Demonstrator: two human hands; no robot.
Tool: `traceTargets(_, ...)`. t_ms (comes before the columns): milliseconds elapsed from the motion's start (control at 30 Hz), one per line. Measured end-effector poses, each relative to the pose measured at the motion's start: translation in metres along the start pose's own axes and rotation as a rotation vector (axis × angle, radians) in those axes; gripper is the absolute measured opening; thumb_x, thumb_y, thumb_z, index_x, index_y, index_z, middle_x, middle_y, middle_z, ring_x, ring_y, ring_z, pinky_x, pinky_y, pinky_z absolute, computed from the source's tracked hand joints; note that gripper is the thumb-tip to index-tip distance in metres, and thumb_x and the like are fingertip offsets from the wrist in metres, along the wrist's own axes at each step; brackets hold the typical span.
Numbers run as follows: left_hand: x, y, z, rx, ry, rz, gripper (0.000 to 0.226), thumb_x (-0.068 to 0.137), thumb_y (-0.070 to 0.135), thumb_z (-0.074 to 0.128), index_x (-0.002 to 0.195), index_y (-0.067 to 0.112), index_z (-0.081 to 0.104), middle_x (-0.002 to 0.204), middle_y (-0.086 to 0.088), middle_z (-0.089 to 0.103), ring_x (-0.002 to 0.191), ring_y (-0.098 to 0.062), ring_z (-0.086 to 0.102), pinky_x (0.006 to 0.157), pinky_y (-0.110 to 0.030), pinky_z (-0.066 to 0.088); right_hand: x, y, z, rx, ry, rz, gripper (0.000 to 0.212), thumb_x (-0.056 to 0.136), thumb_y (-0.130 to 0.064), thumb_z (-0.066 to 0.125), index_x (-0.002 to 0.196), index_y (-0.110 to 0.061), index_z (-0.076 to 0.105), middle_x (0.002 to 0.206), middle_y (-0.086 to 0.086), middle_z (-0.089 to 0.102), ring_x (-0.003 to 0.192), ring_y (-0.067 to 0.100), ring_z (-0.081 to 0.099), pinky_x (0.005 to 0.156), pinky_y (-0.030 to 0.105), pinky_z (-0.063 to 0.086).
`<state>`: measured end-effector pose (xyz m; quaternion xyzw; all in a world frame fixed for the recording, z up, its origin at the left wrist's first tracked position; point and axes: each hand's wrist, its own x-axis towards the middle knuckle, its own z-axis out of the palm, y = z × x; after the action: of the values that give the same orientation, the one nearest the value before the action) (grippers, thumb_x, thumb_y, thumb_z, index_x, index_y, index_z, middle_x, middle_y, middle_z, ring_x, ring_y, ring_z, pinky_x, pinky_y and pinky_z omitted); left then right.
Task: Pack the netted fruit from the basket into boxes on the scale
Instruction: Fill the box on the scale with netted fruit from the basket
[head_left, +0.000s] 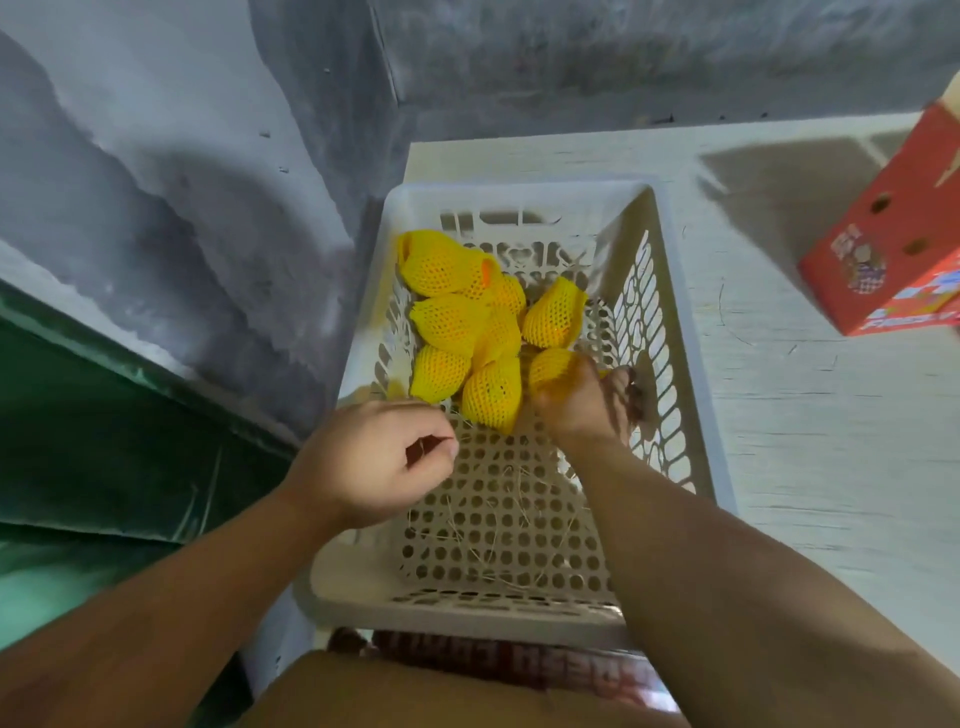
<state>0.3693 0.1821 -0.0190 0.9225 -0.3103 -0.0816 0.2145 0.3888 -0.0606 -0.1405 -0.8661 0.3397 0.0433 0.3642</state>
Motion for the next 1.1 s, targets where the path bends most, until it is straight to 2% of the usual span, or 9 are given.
traceTargets(167,0.0,-0.001,0.0,0.011,0.003,-0.006,0.033,0.096,0.049,0.046,0.082,0.031,0.07,0.076,0.012,0.065,0.07,-0.005,0.059,0.06,-0.03,0.047,-0.001,0.003,0.009,-0.167,-0.148,-0.176,0.083,0.079,-0.027,0.078,0.143,-0.033,0.025,0.16,0.005,0.024,0.15,0.036,0.025,0.12,0.058,0.032)
traceTargets(267,0.001,-0.002,0.001,0.024,0.001,-0.004,0.036,0.094,0.052,0.044,0.083,0.03,0.07,0.077,0.012,0.066,0.072,-0.006,0.06,0.062,-0.03,0.049,0.001,0.007,0.005,-0.003,-0.123,-0.131,0.073,0.078,-0.015,0.071,0.133,-0.039,0.029,0.131,0.0,0.054,0.12,0.031,0.057,0.098,0.053,0.052)
traceTargets(367,0.001,-0.003,0.001,0.012,0.004,0.0,0.037,0.094,0.054,0.043,0.083,0.032,0.071,0.077,0.014,0.066,0.071,-0.003,0.06,0.061,-0.03,0.049,-0.005,0.009,0.006,-0.036,-0.139,-0.159,0.084,0.079,-0.028,0.077,0.14,-0.053,0.024,0.113,-0.01,0.048,0.114,0.022,0.051,0.093,0.044,0.048)
traceTargets(567,0.003,-0.001,-0.002,0.001,-0.007,-0.01,0.041,0.093,0.058,0.04,0.09,0.035,0.074,0.082,0.02,0.068,0.076,0.001,0.062,0.065,-0.028,0.05,-0.007,0.005,0.006,0.216,-0.189,-0.132,0.065,0.066,-0.027,0.083,0.106,-0.035,0.032,0.098,-0.008,0.059,0.085,0.016,0.062,0.063,0.032,0.049)
traceTargets(667,0.003,-0.001,-0.001,0.007,-0.014,-0.014,0.043,0.092,0.063,0.039,0.092,0.037,0.074,0.084,0.023,0.069,0.076,0.006,0.061,0.064,-0.021,0.046,-0.01,-0.009,-0.006,0.531,-0.22,-0.035,0.066,0.078,-0.014,0.082,0.125,-0.025,0.037,0.103,0.005,0.063,0.081,0.016,0.066,0.05,0.023,0.05)
traceTargets(767,0.004,-0.002,-0.002,-0.045,0.0,-0.041,0.039,0.09,0.066,0.042,0.09,0.041,0.072,0.083,0.026,0.068,0.078,0.004,0.061,0.072,-0.022,0.042,-0.021,-0.039,-0.047,0.676,-0.375,0.084,0.081,0.084,-0.015,0.08,0.148,-0.02,0.03,0.111,0.009,0.064,0.083,0.023,0.07,0.057,0.031,0.06)
traceTargets(933,-0.007,0.023,-0.015,-0.469,0.017,-0.192,0.028,0.107,0.041,0.053,0.12,0.024,0.071,0.104,0.008,0.074,0.098,-0.016,0.069,0.097,-0.04,0.055,-0.098,-0.07,-0.126,0.707,-0.672,0.021,0.094,0.082,-0.018,0.085,0.159,-0.022,0.031,0.14,0.02,0.06,0.089,0.028,0.077,0.08,0.036,0.062)
traceTargets(1000,-0.018,0.051,-0.031,-0.807,0.024,-0.327,0.044,0.108,0.049,0.045,0.136,0.021,0.062,0.114,-0.001,0.074,0.099,-0.02,0.071,0.09,-0.03,0.058,-0.146,-0.075,-0.153,0.756,-0.724,-0.025,0.075,0.085,-0.017,0.084,0.15,-0.017,0.046,0.134,0.017,0.067,0.094,0.027,0.076,0.084,0.034,0.06)
traceTargets(1100,-0.052,0.094,-0.051,-1.043,-0.013,-0.363,0.05,0.098,0.065,0.057,0.134,0.031,0.065,0.116,0.0,0.077,0.093,-0.021,0.072,0.078,-0.035,0.059,-0.229,-0.073,-0.181,0.769,-0.674,-0.154,0.042,0.089,-0.013,0.079,0.128,-0.018,0.063,0.117,0.009,0.076,0.097,0.021,0.076,0.078,0.029,0.061)
